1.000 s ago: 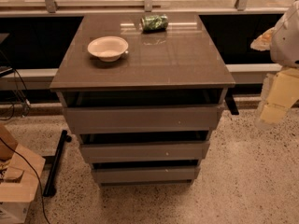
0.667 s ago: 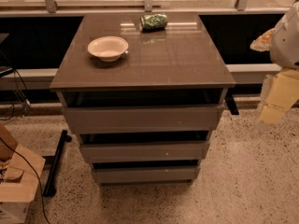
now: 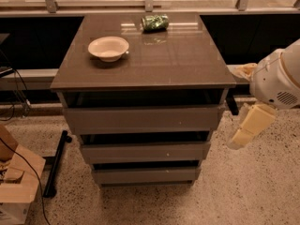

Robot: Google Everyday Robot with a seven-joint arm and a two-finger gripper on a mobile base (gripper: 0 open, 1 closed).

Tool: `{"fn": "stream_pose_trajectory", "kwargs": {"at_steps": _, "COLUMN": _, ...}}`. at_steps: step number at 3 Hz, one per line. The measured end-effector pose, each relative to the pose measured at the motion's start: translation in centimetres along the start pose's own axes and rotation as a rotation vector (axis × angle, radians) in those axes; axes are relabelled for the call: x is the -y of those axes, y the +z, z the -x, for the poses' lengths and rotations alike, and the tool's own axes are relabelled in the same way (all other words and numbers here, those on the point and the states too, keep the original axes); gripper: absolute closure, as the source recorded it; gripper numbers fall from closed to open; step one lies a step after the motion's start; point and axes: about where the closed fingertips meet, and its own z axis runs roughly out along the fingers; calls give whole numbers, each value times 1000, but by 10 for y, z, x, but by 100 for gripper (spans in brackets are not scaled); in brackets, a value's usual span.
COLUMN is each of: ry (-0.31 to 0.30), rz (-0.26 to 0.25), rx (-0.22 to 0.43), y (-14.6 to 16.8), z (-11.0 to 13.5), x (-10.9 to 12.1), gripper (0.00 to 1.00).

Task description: Open middle drawer

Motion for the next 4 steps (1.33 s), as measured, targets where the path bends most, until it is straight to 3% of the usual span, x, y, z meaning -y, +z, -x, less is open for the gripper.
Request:
{"fn": "stream_pose_trajectory", "kwargs": {"at_steps": 1, "ry": -14, "rz": 2, "rx": -2, "y": 2, "z": -2, "x": -2, "gripper": 0}}
{"fn": "stream_pose_trajectory", "kwargs": {"at_steps": 2, "ry": -23, "rz": 16, "rx": 33, "y": 34, "z": -9, "x": -10, "gripper": 0}}
{"fn": "stream_pose_trajectory", "kwargs": {"at_steps": 4, "ry": 88, "rz": 58, "rx": 186, "y": 128, "z": -27, "x": -21, "gripper": 0}}
